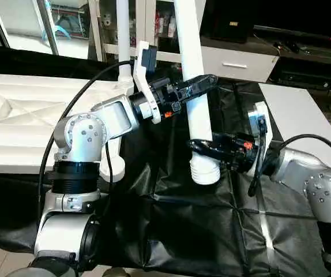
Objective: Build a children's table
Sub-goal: Insert table leg to table base
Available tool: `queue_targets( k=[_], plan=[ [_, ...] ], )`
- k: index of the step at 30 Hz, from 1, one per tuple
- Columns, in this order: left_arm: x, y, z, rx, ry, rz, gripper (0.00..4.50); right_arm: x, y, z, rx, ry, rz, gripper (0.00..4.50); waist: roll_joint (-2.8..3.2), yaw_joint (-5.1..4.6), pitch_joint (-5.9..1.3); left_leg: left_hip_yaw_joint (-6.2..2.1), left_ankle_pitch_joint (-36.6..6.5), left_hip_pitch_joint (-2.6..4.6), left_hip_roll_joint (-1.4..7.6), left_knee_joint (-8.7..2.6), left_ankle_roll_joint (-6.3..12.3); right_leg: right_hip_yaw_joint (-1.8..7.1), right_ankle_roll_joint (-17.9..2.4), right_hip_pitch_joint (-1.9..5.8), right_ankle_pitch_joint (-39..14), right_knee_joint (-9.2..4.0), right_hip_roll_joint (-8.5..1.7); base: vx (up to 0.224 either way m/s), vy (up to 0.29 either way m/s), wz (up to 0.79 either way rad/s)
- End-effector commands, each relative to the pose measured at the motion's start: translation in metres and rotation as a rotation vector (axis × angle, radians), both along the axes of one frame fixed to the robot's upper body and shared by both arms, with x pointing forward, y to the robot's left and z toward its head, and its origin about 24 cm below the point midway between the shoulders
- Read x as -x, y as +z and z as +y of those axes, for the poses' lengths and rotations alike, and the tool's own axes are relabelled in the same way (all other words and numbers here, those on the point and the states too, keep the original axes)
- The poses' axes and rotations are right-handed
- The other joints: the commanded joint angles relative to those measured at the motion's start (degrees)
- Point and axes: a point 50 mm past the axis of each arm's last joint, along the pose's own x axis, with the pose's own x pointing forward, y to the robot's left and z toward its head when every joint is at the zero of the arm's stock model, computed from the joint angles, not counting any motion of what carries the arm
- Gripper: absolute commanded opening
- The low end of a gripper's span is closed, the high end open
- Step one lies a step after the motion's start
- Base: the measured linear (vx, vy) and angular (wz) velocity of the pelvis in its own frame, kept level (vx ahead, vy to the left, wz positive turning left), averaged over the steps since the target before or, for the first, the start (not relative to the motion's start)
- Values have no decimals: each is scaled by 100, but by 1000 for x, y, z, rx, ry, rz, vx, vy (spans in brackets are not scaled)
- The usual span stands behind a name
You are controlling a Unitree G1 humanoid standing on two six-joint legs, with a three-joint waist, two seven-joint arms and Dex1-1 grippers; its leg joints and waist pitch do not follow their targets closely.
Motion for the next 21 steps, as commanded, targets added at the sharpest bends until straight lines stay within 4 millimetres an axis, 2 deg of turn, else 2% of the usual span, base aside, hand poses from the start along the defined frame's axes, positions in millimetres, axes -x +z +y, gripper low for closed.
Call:
queue_targets(
  k=[1,3,4,7,8,12,13,14,18,21],
  plan=[
    [1,5,-1,-7,-19,-17,240,-2,5,0,-3,7,-33,186,-24,-13,-406,-10,-552,31,120,-391,68,317,-636,356,-1244,-425,-457,0,0,0],
    [1,5,-1,-7,-16,-21,235,-2,5,0,-2,7,-35,186,-29,-12,-406,-5,-540,30,115,-389,77,318,-636,360,-1236,-428,-461,0,0,0],
    [0,6,-1,-7,-13,-25,213,-2,5,0,-1,7,-37,186,-26,-13,-406,-8,-550,33,120,-390,74,317,-640,358,-1244,-428,-462,0,0,0],
    [1,6,-2,-36,-19,-49,203,-3,6,0,6,-1,-43,186,-26,-20,-400,-9,-570,37,118,-396,73,318,-608,353,-1303,-429,-456,0,0,0],
    [2,7,-2,-56,-30,-64,188,-3,5,0,15,-7,-49,186,-28,-20,-398,-11,-567,42,122,-399,71,318,-597,347,-1322,-434,-458,0,0,0],
    [4,8,-5,-94,-48,-103,184,-5,3,1,33,-13,-51,186,-33,-34,-388,-9,-590,42,127,-404,54,320,-601,342,-1316,-434,-457,0,0,0],
    [5,9,-6,-98,-53,-110,183,-5,3,1,35,-11,-50,242,-31,-30,-386,-7,-607,46,128,-406,56,322,-607,342,-1338,-434,-463,0,0,0],
    [6,10,-7,-105,-69,-133,183,-6,3,2,39,-8,-50,256,-34,-29,-386,-8,-594,46,131,-405,59,324,-614,342,-1329,-431,-468,0,0,0],
    [9,13,-10,-114,-97,-175,183,-7,4,4,57,8,-54,273,-62,-46,-378,-2,-550,37,126,-406,70,328,-633,342,-1296,-421,-460,0,0,0],
    [9,14,-12,-124,-107,-198,182,-9,3,4,80,6,-63,299,-58,-39,-375,0,-540,41,130,-406,56,332,-623,341,-1306,-425,-467,0,0,0]
  ],
)
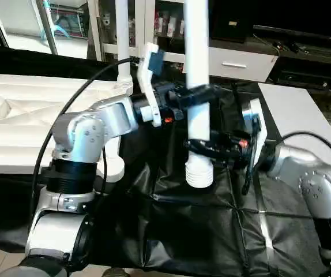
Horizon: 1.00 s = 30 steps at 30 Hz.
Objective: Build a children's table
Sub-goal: Insert table leg to table base
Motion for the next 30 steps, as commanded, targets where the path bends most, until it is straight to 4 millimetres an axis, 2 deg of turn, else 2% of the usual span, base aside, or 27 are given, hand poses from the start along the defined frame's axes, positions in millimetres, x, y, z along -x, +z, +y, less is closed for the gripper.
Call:
queue_targets(
  k=[1,5,9,14,19,22,24,28,29,30],
  plan=[
    [4,12,-7,-17,-38,-81,182,-3,1,-1,36,-4,-19,304,-30,-31,-393,-4,-524,40,131,-400,50,329,-636,344,-1252,-417,-464,0,0,0],
    [6,13,-10,-33,-55,-109,182,-3,-1,-1,94,27,-9,305,-33,-38,-396,-2,-510,38,132,-396,47,331,-679,356,-1155,-402,-461,0,0,0],
    [8,12,-11,-82,-84,-161,182,-2,-5,-2,145,86,17,305,-27,-31,-381,-4,-581,43,134,-401,51,339,-603,352,-1314,-420,-465,0,0,0],
    [11,11,-13,-105,-110,-181,182,-2,-4,1,154,111,22,305,-43,-47,-385,-2,-523,44,141,-392,56,337,-759,353,-1112,-393,-466,0,0,0],
    [11,7,-13,-144,-112,-202,182,-2,-4,3,158,142,30,305,-42,-45,-384,-3,-577,48,140,-392,68,334,-686,350,-1290,-408,-465,0,0,0],
    [13,7,-14,-140,-126,-208,182,-1,-6,5,157,154,36,305,-42,-43,-386,-2,-548,47,141,-391,55,334,-716,348,-1248,-402,-463,0,0,0],
    [13,7,-14,-151,-128,-210,182,0,-8,6,163,163,40,271,-42,-44,-392,-5,-501,42,143,-389,56,334,-747,353,-1138,-388,-461,0,0,0],
    [13,6,-14,-160,-135,-213,182,1,-9,6,170,169,42,268,-41,-45,-389,-2,-499,42,141,-390,53,338,-778,353,-1102,-381,-464,0,0,0],
    [13,6,-14,-159,-140,-216,182,0,-9,5,176,172,44,235,-26,-41,-393,-6,-521,42,139,-389,45,336,-769,357,-1139,-382,-465,0,0,0],
    [13,6,-14,-158,-141,-217,182,0,-10,5,178,173,45,228,-29,-43,-390,-4,-529,42,140,-390,42,337,-765,356,-1144,-388,-465,0,0,0]
  ],
)
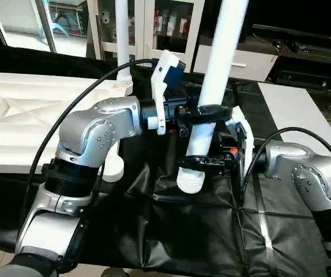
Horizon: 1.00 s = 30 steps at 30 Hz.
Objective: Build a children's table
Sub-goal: Insert table leg to table base
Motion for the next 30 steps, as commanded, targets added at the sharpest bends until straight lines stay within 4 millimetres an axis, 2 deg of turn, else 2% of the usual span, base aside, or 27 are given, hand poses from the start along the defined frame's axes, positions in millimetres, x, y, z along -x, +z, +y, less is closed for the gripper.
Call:
queue_targets(
  k=[1,5,14,17,18,19,22,25,26,28,30],
  plan=[
    [3,9,-4,0,-20,-57,182,0,-1,-4,18,8,14,226,-11,-32,-402,-3,-547,43,140,-386,39,334,-742,355,-1173,-392,-465,0,0,0],
    [3,9,-4,-3,-28,-60,182,0,-2,-4,26,12,12,195,-18,-33,-403,-5,-541,41,142,-386,51,331,-742,355,-1168,-388,-461,0,0,0],
    [2,9,-2,-15,-14,-74,182,2,-5,-3,48,31,9,188,-8,-29,-415,-5,-524,45,144,-380,51,333,-784,359,-1108,-379,-464,0,0,0],
    [-4,6,2,-71,89,-106,182,1,-4,-3,45,28,-1,188,-3,-29,-420,-6,-554,49,148,-379,40,332,-776,357,-1120,-381,-465,0,0,0],
    [-5,4,3,-73,99,-93,238,1,-3,-3,41,27,-6,188,-2,-26,-420,-7,-563,52,149,-380,31,332,-779,357,-1131,-381,-469,0,0,0],
    [-6,3,5,-76,113,-89,252,1,-2,-3,34,24,-13,188,-2,-23,-429,-7,-530,43,143,-376,26,332,-780,370,-1095,-371,-465,0,0,0],
    [-5,0,10,-83,113,-58,258,-1,0,-2,14,10,-27,188,2,-28,-433,-10,-503,44,146,-374,37,332,-785,368,-1024,-359,-464,0,0,0],
    [-3,-1,14,-64,118,-41,298,-2,1,-3,2,-10,-35,186,7,-31,-444,-9,-482,44,147,-368,20,330,-855,368,-942,-342,-461,0,0,0],
    [-1,0,18,-48,128,-38,298,-3,0,-3,-2,-31,-41,186,39,-16,-458,-13,-498,55,149,-365,10,330,-869,370,-942,-340,-467,0,0,0],
    [0,0,21,-38,137,-38,306,-4,0,-4,-4,-47,-44,186,27,-30,-451,-15,-501,40,153,-372,-10,330,-885,371,-890,-338,-468,0,0,0],
    [2,1,27,-22,139,-42,340,-7,-1,-6,-14,-94,-48,186,40,-18,-452,-10,-579,61,143,-373,-44,328,-880,361,-977,-345,-455,0,0,0]
  ],
)
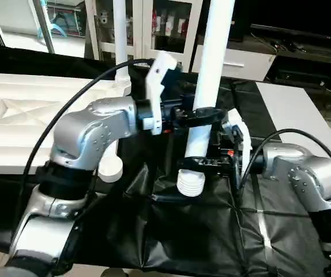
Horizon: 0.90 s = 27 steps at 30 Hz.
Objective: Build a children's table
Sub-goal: Insert table leg to table base
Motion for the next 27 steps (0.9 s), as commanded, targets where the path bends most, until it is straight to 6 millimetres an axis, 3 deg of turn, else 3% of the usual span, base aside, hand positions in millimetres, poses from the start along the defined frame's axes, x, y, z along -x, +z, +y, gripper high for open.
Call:
queue_targets(
  k=[1,3,6,8,9,10,11,16,17,18,19,21,22,23,24,25,26,27],
  plan=[
    [2,5,8,7,24,-21,340,-5,4,-9,-19,-70,-35,186,41,-20,-450,-10,-594,53,145,-378,-45,329,-872,358,-990,-362,-464,0,0,0],
    [5,5,13,14,18,-31,342,-7,4,-11,-28,-102,-37,186,45,-24,-448,-11,-626,57,146,-383,-71,326,-852,354,-1027,-367,-461,0,0,0],
    [10,5,21,17,9,-49,382,-7,3,-12,-33,-114,-37,186,63,-24,-447,-16,-632,53,147,-393,-86,327,-833,357,-998,-356,-452,0,0,0],
    [11,5,29,1,64,-80,383,-7,1,-16,-35,-150,-45,186,135,-10,-453,-21,-639,69,144,-386,-102,327,-869,345,-871,-342,-441,0,0,0],
    [11,5,30,-2,74,-85,384,-7,1,-16,-35,-156,-46,186,132,-18,-455,-31,-665,59,155,-394,-121,327,-876,357,-836,-340,-450,0,0,0],
    [10,7,39,2,138,-116,384,-9,1,-21,-20,-210,-60,186,112,-29,-453,-28,-680,53,151,-396,-127,325,-879,361,-824,-342,-444,0,0,0],
    [9,10,59,43,258,-138,384,-12,-2,-31,30,-332,-102,186,135,-33,-452,-34,-722,50,150,-396,-189,325,-891,367,-801,-343,-452,0,0,0],
    [6,-4,91,9,529,-174,384,-15,-5,-39,122,-517,-219,186,82,-64,-440,-27,-738,52,126,-406,-227,321,-733,360,-992,-364,-426,0,0,0],
    [2,-28,114,-144,829,-256,384,-16,-2,-39,156,-668,-322,186,43,-99,-427,-33,-846,58,140,-417,-217,322,-529,342,-1295,-424,-418,0,0,0],
    [2,-37,120,-158,939,-266,384,-16,1,-37,149,-706,-362,186,18,-158,-429,-32,-815,26,122,-423,-241,320,-365,352,-1353,-405,-393,0,0,0],
    [2,-37,120,-158,939,-266,384,-16,1,-37,149,-706,-362,186,43,-165,-434,-37,-843,39,130,-424,-241,320,-312,344,-1424,-411,-409,0,0,0],
    [7,-47,121,-159,1027,-303,384,-14,1,-34,130,-760,-396,186,27,-182,-445,-36,-876,67,141,-424,-175,333,-310,325,-1466,-426,-420,0,0,0],
    [11,-56,119,-167,1058,-299,384,-12,-1,-33,111,-779,-382,186,51,-179,-441,-45,-865,64,147,-431,-166,331,-336,316,-1426,-424,-421,0,0,0],
    [17,-69,112,-217,1063,-320,384,-10,-5,-30,62,-797,-352,186,-17,-162,-415,1,-991,32,119,-433,44,399,-363,328,-1667,-465,-535,0,0,0],
    [20,-76,109,-228,1071,-313,384,-8,-7,-28,37,-799,-347,186,-13,-139,-420,23,-1010,20,103,-414,159,444,-371,343,-1776,-487,-607,0,0,0],
    [24,-86,104,-208,1090,-279,384,-5,-9,-24,11,-795,-356,186,30,-91,-416,39,-984,1,87,-365,360,528,-412,362,-2028,-552,-751,0,0,0],
    [26,-91,102,-188,1117,-254,384,-3,-11,-23,6,-806,-356,186,-54,-15,-409,16,-877,-52,59,-199,559,711,-437,436,-2305,-671,-1007,0,0,0],
    [27,-95,101,-184,1145,-240,384,-3,-13,-22,6,-824,-355,186,-65,117,-421,-79,-772,-113,76,65,750,965,-487,501,-2632,-800,-1388,0,0,0]
  ],
)
